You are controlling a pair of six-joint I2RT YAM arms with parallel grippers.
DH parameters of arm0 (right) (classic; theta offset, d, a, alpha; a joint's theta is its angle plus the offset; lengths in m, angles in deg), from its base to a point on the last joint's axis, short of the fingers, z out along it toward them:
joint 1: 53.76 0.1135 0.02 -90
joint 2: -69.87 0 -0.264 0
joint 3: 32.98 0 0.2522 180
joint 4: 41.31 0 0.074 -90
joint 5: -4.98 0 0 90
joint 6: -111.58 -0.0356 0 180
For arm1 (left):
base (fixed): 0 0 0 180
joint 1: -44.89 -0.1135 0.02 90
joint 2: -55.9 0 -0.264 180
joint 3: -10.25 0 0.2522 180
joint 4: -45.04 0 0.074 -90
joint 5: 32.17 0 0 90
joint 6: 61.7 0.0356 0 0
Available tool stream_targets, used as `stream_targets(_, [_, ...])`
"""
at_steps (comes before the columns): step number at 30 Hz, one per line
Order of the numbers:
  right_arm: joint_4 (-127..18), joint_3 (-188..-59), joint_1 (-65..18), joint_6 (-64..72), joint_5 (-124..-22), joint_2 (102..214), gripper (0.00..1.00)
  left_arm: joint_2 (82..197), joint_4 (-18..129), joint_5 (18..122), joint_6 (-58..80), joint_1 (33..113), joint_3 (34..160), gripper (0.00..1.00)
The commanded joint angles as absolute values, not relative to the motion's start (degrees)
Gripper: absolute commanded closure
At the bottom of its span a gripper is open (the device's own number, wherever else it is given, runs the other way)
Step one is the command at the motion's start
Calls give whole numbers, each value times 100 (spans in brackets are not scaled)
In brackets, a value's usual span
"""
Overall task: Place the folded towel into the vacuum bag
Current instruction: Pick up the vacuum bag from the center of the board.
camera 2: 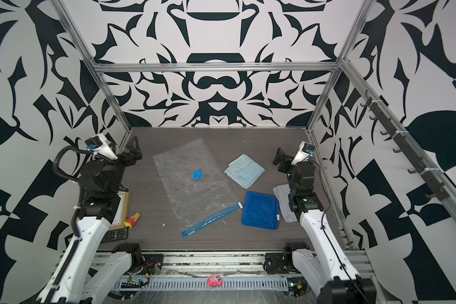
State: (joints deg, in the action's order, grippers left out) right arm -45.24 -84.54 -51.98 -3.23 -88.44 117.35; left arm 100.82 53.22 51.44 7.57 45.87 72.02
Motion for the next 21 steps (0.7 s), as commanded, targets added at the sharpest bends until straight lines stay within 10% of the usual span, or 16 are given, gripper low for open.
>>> stream_targets(1, [-5516, -8646, -5271, -1832, -7133, 11152, 1, 9806, 7584, 5907, -100, 4570, 7580, 1])
stream_targets(7, [-6404, -8710, -5279, -2733, -5971, 10126, 1, 9372, 8583, 7342, 874, 5159, 7831, 1])
stream_targets(21, [-7904, -8980, -5279, -2364, -5509, 10625, 1, 10737, 10142, 2242, 2821, 10818, 7702, 1])
